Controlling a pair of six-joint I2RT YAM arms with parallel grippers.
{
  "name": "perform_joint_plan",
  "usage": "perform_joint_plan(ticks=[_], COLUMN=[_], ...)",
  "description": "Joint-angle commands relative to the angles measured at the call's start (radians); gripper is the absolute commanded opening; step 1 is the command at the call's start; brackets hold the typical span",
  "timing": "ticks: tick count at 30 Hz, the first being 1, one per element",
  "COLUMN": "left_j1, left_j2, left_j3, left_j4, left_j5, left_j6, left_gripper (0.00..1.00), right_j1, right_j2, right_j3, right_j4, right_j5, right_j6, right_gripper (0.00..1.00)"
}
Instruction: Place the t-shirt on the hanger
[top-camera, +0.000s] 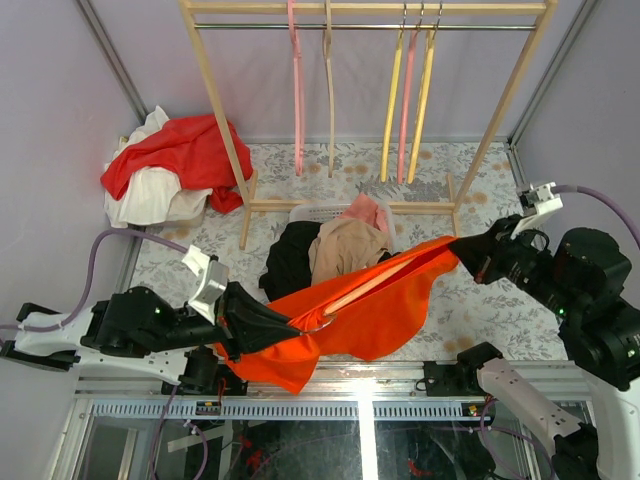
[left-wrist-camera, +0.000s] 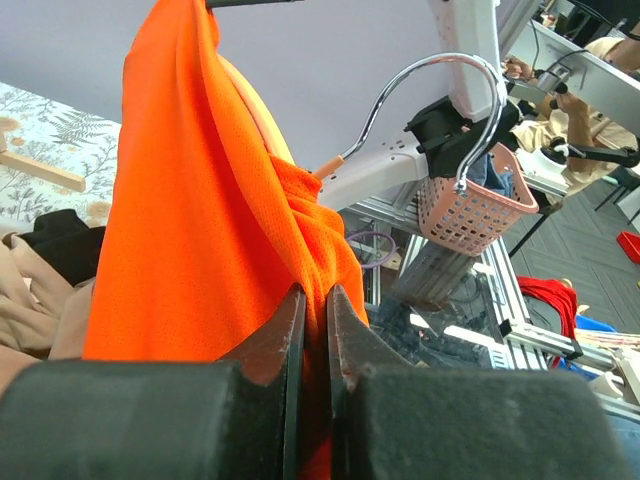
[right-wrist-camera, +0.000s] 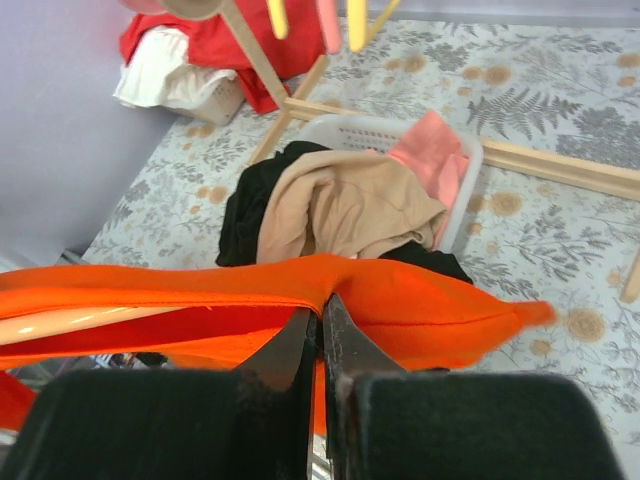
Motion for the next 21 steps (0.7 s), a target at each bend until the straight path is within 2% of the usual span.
perform_joint_plan(ticks=[1, 5, 10, 14, 19, 21], left_j1=[-0.256, -0.256, -0.256, -0.256, -0.243, -0.231], left_j2=[0.010, 0.059, 0.156, 0.274, 0.369, 0.384], left_j3=[0.063, 0.073, 0.166, 0.254, 0.329, 0.345], left_j4=[0.044, 0.075, 0.143, 0.161, 0.163, 0.145], left_j5=[-0.085, -0.150, -0.173, -0.184, -0.179, -0.174], left_j6=[-0.022, -0.009, 0.070, 0.099, 0.101, 0.084], left_gripper=[0.00, 0.00, 0.00, 0.00, 0.00, 0.00], right_j1=[-0.020, -0.021, -0.021, -0.020, -0.021, -0.020], right_j2=[0.040, 0.031, 0.056, 0.106, 0.139, 0.141], right_j3=[0.062, 0.025, 0.045, 0.084, 0.096, 0.109], right_j4=[0.009, 0.096, 0.214, 0.256, 0.239, 0.224], right_j5=[-0.040, -0.300, -0.500, -0.575, -0.562, -0.552], right_j6=[-0.030, 0.001, 0.053, 0.063, 0.017, -0.005], right_gripper=[0.00, 0.00, 0.00, 0.00, 0.00, 0.03])
